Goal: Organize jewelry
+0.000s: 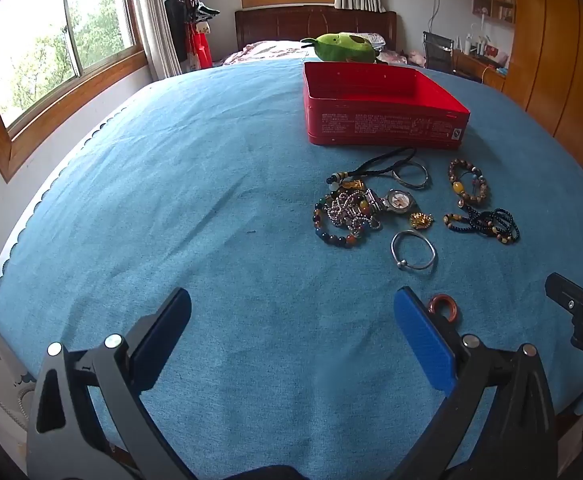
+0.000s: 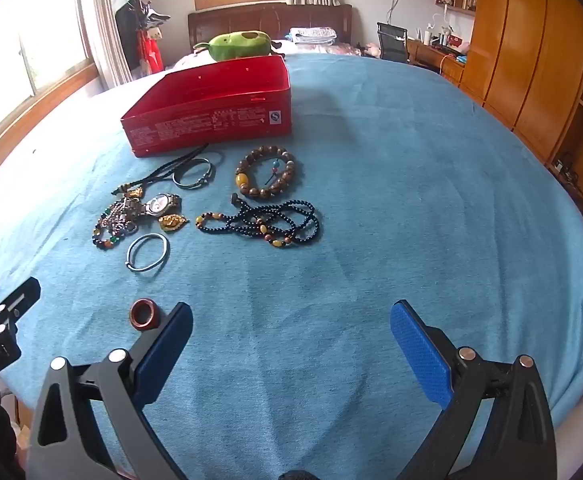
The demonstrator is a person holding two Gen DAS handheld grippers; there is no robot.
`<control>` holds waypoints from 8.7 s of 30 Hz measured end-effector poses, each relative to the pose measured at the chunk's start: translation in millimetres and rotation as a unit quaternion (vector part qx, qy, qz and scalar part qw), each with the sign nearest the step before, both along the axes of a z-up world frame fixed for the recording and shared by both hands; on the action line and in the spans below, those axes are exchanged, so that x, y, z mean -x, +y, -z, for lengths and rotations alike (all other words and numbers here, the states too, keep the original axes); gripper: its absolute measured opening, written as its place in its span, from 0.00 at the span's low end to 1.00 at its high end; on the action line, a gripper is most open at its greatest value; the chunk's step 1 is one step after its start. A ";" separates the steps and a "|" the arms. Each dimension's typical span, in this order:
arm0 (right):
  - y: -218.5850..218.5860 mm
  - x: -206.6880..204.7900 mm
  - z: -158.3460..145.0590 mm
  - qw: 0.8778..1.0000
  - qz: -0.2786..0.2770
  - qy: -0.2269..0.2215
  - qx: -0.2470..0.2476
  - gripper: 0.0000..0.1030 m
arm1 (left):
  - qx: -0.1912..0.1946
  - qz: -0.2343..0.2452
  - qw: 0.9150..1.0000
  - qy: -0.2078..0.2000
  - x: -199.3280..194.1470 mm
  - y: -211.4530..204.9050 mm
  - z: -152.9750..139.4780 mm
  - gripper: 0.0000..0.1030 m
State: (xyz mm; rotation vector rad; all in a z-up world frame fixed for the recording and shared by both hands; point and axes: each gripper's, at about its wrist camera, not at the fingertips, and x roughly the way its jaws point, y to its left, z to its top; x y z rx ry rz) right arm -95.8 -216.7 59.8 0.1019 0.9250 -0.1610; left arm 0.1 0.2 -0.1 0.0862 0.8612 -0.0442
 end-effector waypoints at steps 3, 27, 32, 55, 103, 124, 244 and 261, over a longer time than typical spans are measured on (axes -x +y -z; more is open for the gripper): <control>-0.3 -0.1 0.0 1.000 0.000 0.000 -0.001 0.97 | -0.001 0.000 1.000 0.000 -0.2 0.0 0.1 0.97; 0.6 -1.6 1.4 1.000 0.000 -0.001 -0.001 0.97 | -0.002 0.000 1.000 -0.002 0.1 -0.2 0.0 0.97; 0.9 -2.1 1.6 1.000 -0.001 -0.001 -0.001 0.97 | -0.002 -0.001 1.000 -0.001 0.1 -0.2 0.0 0.97; 0.3 -4.1 2.0 1.000 0.000 0.000 -0.001 0.96 | -0.001 0.000 1.000 0.000 0.1 -0.1 0.1 0.97; -71.6 -206.2 45.2 0.978 -0.098 0.101 -0.157 0.39 | 0.071 0.058 0.987 0.134 -199.1 -13.6 26.9 0.96; -72.9 -209.4 47.2 0.973 -0.121 0.083 -0.177 0.23 | 0.106 0.152 0.963 0.194 -208.5 -41.6 46.6 0.43; -45.8 -264.2 -50.1 0.980 -0.145 -0.025 -0.131 0.27 | 0.117 0.109 0.986 0.050 -257.7 -43.0 -46.5 0.36; -19.5 -208.2 -3.7 0.973 -0.172 0.042 -0.146 0.27 | 0.094 0.107 0.987 0.080 -193.0 -28.7 -9.3 0.43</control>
